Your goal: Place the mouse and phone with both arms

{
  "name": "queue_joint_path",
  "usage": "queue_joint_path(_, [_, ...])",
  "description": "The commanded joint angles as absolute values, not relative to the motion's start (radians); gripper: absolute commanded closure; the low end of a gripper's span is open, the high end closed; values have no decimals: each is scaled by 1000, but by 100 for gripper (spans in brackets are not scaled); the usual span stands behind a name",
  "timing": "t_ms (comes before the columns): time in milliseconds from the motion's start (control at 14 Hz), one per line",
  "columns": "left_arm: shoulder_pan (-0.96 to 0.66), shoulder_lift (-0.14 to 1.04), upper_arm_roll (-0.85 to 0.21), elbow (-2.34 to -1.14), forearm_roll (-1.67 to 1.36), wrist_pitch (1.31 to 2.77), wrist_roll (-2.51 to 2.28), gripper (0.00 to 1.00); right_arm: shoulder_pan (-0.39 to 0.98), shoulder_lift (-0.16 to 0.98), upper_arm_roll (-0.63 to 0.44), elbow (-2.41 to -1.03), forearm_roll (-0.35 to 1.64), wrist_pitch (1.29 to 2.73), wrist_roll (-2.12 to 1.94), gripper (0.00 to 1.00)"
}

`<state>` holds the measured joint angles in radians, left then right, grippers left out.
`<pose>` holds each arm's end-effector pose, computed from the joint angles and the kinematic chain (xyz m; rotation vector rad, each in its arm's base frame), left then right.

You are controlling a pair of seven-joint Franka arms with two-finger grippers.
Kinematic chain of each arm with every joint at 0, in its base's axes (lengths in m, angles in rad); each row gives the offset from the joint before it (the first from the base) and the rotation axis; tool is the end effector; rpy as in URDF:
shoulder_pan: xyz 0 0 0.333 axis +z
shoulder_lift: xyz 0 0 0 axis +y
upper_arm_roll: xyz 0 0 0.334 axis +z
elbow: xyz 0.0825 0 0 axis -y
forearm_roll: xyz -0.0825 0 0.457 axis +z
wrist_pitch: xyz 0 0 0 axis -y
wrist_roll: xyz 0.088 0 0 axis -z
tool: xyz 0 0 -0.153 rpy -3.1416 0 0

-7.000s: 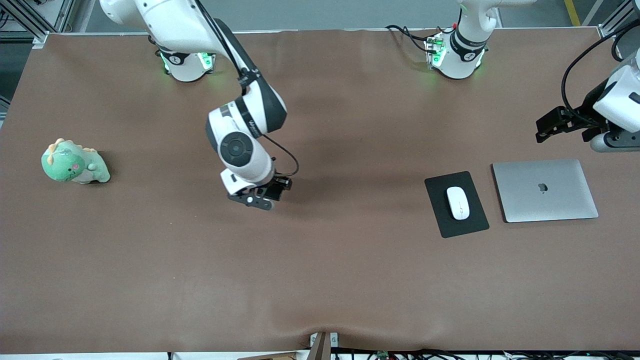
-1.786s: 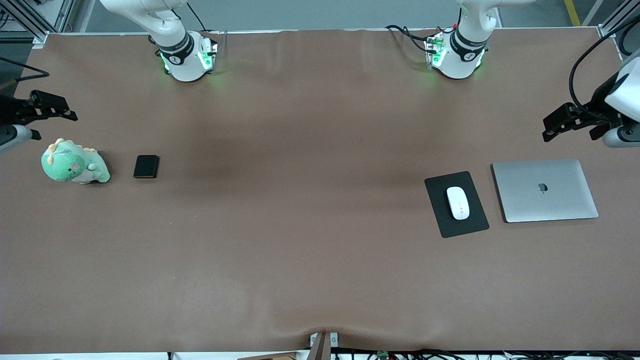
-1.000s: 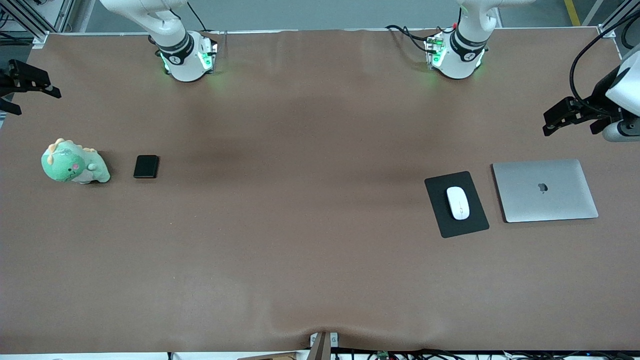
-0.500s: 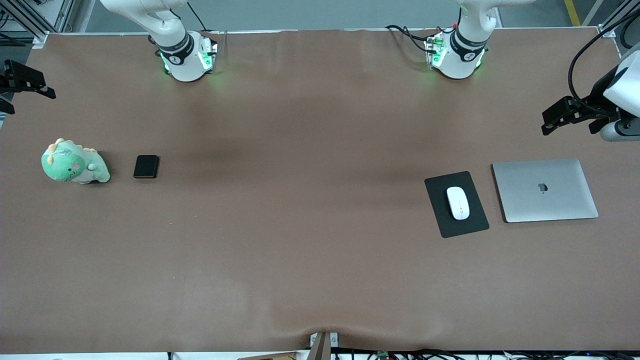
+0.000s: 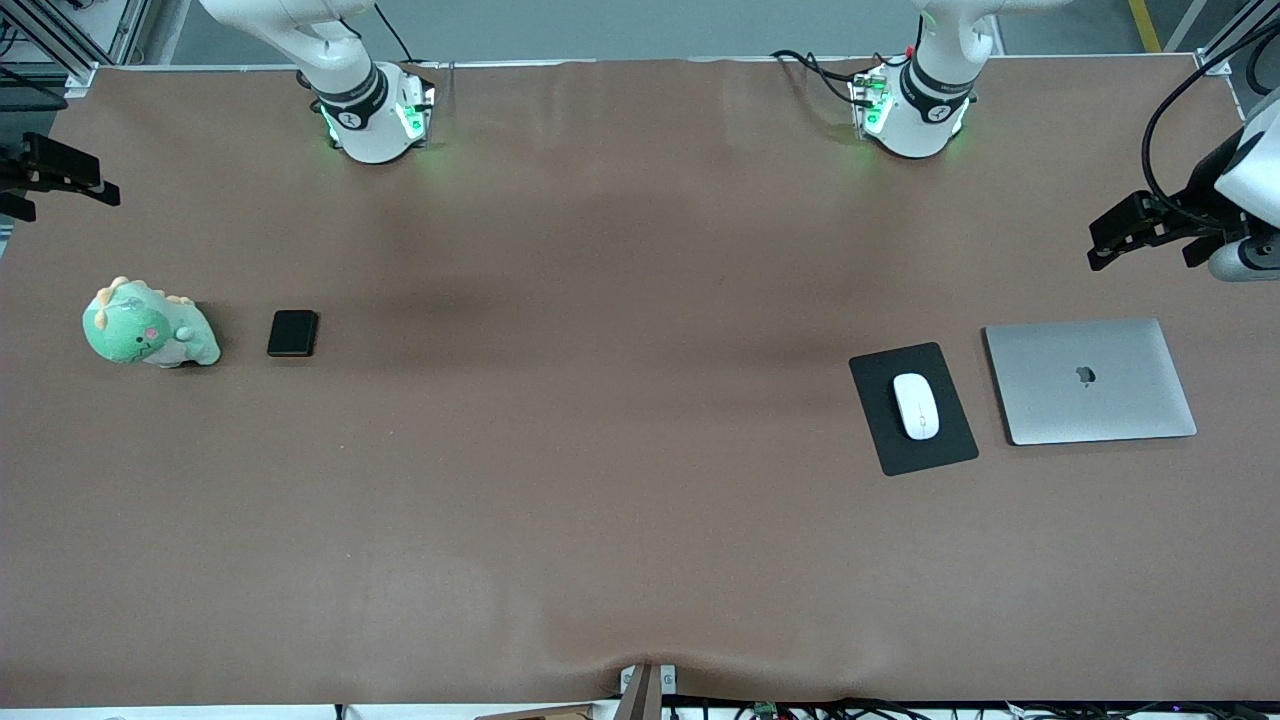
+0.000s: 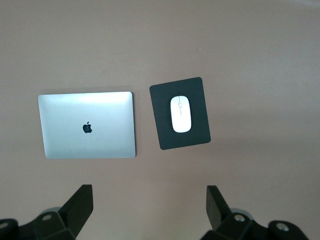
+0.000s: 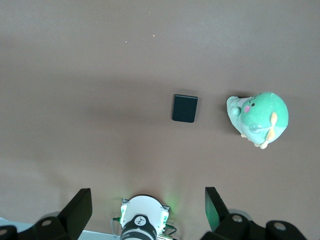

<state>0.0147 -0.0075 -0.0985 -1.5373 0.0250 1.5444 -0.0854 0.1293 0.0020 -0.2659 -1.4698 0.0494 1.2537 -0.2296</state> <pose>0.6216 -0.0485 0.6171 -3.1171 -0.0038 -0.0260 0.5783 -0.0707 0.6259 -3.0348 -0.1568 0.3137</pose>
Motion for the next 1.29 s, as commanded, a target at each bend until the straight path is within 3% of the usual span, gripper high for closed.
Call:
queue_joint_path(0, [15,-14,-101,-1528,26,1529,-84,0,130,-18,-262,-1476,40,1259,-190,0])
queue_joint_path(429, [15,-14,-103,-1528,26,1529,-83,0,144,-12,-261,-1471,-52,1259,-198,0])
queue_joint_path(1214, [14,-12,-104,-1528,26,1523,-83,0,137,-12,-265,-1471,-41,1259,-190,0])
